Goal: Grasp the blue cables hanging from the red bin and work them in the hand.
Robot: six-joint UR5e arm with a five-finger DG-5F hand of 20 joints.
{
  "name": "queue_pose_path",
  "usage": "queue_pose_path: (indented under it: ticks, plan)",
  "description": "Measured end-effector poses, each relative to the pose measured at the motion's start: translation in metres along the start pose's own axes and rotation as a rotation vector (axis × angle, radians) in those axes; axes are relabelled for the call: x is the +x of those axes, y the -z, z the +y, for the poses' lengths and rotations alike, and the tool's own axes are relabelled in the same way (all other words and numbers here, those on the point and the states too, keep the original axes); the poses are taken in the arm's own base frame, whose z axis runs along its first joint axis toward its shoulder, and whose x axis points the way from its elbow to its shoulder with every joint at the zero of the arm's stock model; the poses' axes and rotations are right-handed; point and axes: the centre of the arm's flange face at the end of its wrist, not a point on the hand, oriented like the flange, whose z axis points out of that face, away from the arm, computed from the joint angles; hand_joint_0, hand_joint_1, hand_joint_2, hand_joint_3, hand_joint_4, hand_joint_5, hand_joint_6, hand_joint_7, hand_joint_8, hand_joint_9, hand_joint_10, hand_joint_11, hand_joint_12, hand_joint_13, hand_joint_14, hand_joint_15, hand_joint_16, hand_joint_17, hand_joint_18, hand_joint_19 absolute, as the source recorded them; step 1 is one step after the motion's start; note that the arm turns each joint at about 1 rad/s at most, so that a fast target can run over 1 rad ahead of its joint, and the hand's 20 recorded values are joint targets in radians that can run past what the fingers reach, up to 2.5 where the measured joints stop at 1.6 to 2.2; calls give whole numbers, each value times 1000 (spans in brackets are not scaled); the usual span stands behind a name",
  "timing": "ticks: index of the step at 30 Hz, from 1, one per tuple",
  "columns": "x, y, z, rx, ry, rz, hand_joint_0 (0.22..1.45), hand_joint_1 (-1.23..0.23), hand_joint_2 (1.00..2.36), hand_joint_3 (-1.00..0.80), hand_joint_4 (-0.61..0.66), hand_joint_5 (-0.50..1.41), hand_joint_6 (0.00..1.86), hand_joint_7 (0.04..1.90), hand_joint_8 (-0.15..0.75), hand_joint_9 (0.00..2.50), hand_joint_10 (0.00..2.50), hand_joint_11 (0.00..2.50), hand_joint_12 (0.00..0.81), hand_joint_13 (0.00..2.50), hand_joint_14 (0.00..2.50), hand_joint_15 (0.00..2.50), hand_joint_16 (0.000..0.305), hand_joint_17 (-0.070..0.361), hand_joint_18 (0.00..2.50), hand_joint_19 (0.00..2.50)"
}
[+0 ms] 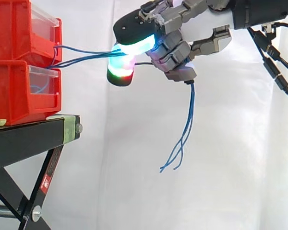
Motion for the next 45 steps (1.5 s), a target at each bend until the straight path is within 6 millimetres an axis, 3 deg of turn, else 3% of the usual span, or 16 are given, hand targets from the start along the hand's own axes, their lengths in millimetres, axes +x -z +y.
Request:
queue_pose_path:
  ticks: [4, 7, 10, 19, 33, 38, 45]
  plan:
    - [0, 0, 0, -1, -1, -1, 1008, -680, 1172, 227, 192, 289, 7, 1340, 423, 454, 2500, 2500, 448, 471, 2500, 2138, 53, 119, 1029, 1310]
    - [0, 0, 0, -1, -2, -1, 1185, -688, 1026, 372, 135, 305, 1, 1502, 402, 423, 2500, 2500, 431, 386, 2500, 2160, 46, 104, 749, 1222]
    - [0, 0, 0, -2, -2, -1, 1250, -688, 1002, 342, 85, 251, 55, 1462, 388, 379, 2500, 2500, 424, 340, 2500, 2122, 46, 104, 607, 1128]
    - [0, 0, 0, -4, -2, -2, 1255, -694, 1005, 319, 15, 139, 58, 1412, 383, 217, 2500, 2500, 421, 198, 2500, 2101, 48, 107, 476, 1154]
    - [0, -1, 1, -4, -3, -4, 1207, -722, 1001, 325, -14, -56, 312, 1293, 397, 86, 2500, 2500, 420, 127, 2500, 2059, 46, 104, 551, 1134]
    - [0, -1, 1, -5, -2, -4, 1156, -717, 1005, 251, 24, -62, 419, 1242, 405, 136, 2500, 2500, 425, 200, 2500, 2051, 47, 105, 678, 1116]
    - [-1, -1, 1, -11, -1, -8, 1046, -712, 1010, 53, 96, -10, 363, 1277, 422, 186, 2500, 2500, 437, 282, 2500, 2065, 50, 112, 885, 1301]
